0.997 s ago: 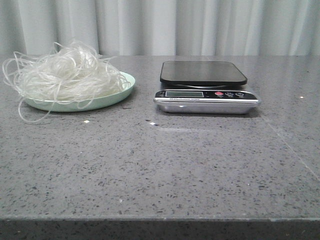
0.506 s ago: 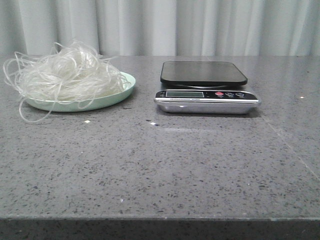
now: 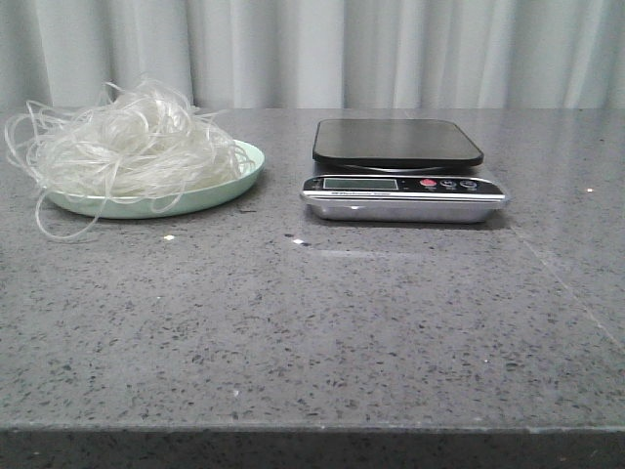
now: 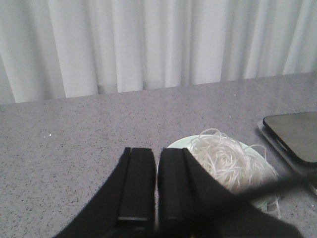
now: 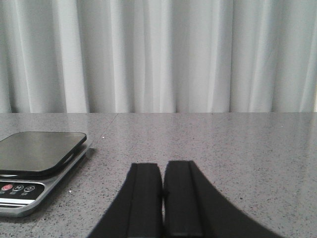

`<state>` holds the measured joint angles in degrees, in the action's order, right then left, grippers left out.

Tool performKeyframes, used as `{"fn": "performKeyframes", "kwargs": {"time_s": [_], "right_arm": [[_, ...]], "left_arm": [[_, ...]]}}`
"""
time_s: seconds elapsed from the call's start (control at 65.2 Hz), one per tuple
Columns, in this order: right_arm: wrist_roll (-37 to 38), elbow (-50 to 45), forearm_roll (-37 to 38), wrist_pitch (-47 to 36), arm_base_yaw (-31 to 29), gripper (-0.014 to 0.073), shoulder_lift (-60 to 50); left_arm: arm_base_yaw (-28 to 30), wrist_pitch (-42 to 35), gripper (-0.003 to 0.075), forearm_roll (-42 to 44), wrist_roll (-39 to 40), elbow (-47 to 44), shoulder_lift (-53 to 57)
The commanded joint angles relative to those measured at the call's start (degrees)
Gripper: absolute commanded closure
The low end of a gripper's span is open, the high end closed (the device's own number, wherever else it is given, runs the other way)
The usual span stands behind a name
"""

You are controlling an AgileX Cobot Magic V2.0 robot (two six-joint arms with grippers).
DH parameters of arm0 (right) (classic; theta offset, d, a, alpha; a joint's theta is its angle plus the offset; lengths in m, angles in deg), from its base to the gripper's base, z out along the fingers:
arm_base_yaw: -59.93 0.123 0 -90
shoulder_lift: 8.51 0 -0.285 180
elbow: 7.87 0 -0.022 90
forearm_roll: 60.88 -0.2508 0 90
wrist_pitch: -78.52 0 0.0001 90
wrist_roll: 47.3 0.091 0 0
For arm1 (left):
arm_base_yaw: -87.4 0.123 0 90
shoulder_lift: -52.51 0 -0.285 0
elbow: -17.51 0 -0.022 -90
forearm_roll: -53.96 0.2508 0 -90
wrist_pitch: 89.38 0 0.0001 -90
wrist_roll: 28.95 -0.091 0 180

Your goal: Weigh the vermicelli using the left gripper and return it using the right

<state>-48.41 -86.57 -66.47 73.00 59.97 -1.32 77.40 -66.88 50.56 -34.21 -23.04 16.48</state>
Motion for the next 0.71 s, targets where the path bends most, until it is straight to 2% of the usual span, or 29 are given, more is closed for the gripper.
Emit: {"fn": "performKeyframes", "kwargs": {"time_s": [0.0,0.123,0.199,0.261,0.445,0.69], "right_arm": [[-0.33,0.34,-0.27,-4.92,-0.4,0.0407,-0.89],[-0.33,0.34,-0.27,-4.92,-0.4,0.0407,-0.89],[-0.33,0.34,-0.27,-4.92,-0.4,0.0407,-0.89],[-0.33,0.34,-0.27,-4.92,-0.4,0.0407,-0.89],[-0.33,0.34,-0.27,-4.92,-0.4,0.0407,-0.89],[-0.33,0.34,-0.27,-4.92,-0.4,0.0407,-0.89]], "left_arm": [[-1.4,-4.09,0.0389,0.36,0.48,2.75,-2.29],[-3.01,-3.84,0.0155,0.36,0.48,4.43,-5.67],[-4.29,-3.28,0.0065,0.36,0.48,6.26,-9.11],[-5.54,-1.51,0.0047,0.24,0.48,8.63,-12.63],[-7.18,5.89,0.0048,-0.1,0.48,19.1,-25.61],[-10.44,11.89,0.0048,-0.1,0.48,30.18,-41.77]]}}
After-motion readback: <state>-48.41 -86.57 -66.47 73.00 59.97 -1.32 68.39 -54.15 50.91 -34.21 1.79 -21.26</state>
